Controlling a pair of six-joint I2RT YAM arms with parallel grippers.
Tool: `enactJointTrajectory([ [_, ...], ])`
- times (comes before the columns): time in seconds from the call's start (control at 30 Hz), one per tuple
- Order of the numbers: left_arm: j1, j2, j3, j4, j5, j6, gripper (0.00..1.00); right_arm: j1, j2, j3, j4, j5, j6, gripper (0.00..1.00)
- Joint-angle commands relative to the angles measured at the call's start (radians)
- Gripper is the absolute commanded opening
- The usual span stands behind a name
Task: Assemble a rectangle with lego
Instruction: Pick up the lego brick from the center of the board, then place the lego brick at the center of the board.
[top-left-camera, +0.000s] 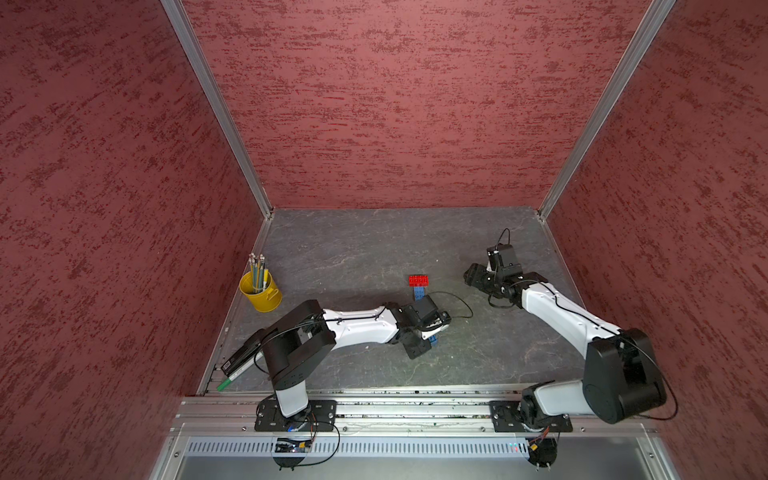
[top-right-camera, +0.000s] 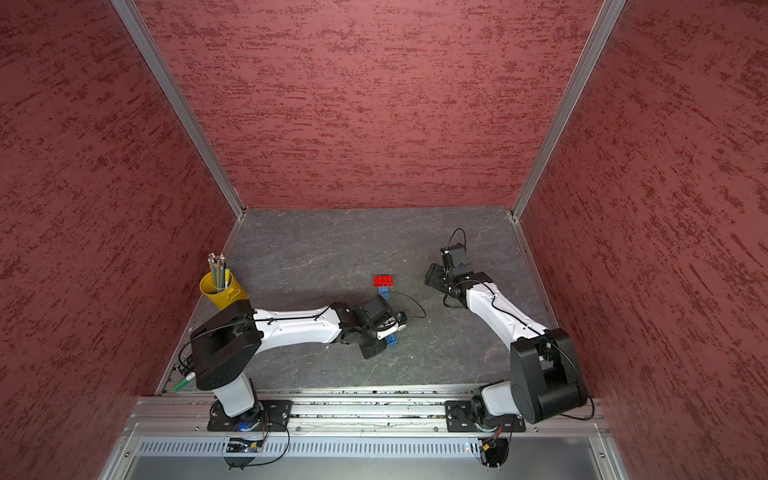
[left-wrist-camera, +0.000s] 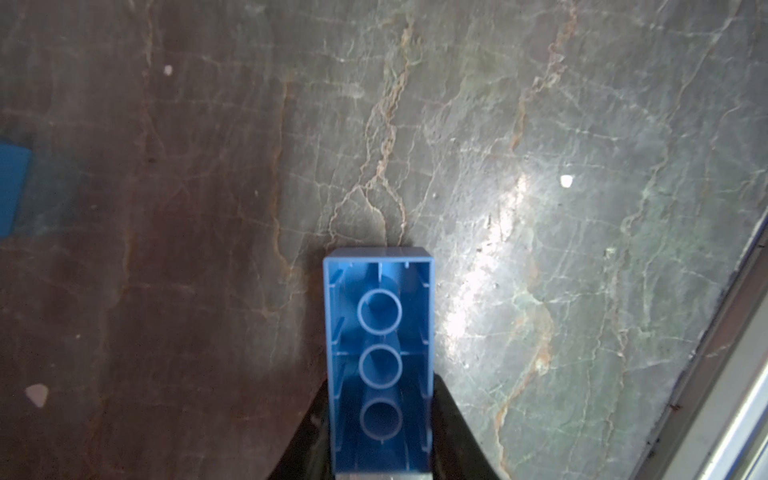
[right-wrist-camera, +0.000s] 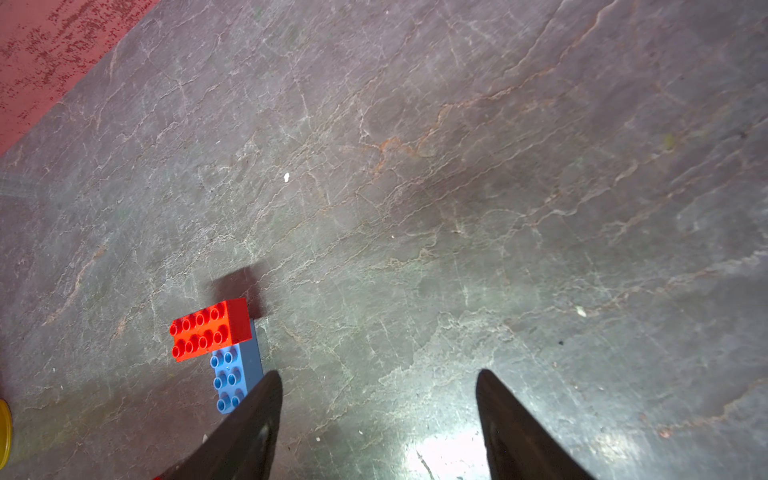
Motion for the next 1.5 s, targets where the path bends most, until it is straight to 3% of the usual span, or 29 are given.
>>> enactJointTrajectory([
  [0.0,-0.001,-0.012,0.0,0.031,0.015,-0.009,0.27,-0.01,-0.019,0.006,0.018,-0.011,0.004,0.72],
  [0.2,0.048,-0.111,-0.012,0.045,0.11,-0.046,0.27,-0.009,-0.067,0.017,0.05,-0.075,-0.02,0.7],
  [0.47,0.199,-0.307,-0.046,0.066,0.391,-0.151,0.27,0.056,-0.073,0.05,0.136,-0.178,-0.053,0.65],
  [0.63,0.351,-0.439,-0.097,0.137,0.629,-0.287,0.28,0.159,-0.032,0.103,0.212,-0.138,-0.104,0.65],
  [0.93,0.599,-0.566,-0.17,0.276,0.868,-0.526,0.29,0.266,-0.004,0.097,0.457,-0.086,-0.231,0.65],
  [1.27,0.805,-0.597,-0.3,0.614,1.001,-0.853,0.29,0.383,-0.003,-0.017,0.793,-0.096,-0.529,0.66],
  [1.47,0.865,-0.593,-0.311,0.742,1.047,-0.976,0.29,0.411,-0.007,-0.104,0.958,-0.243,-0.681,0.67],
])
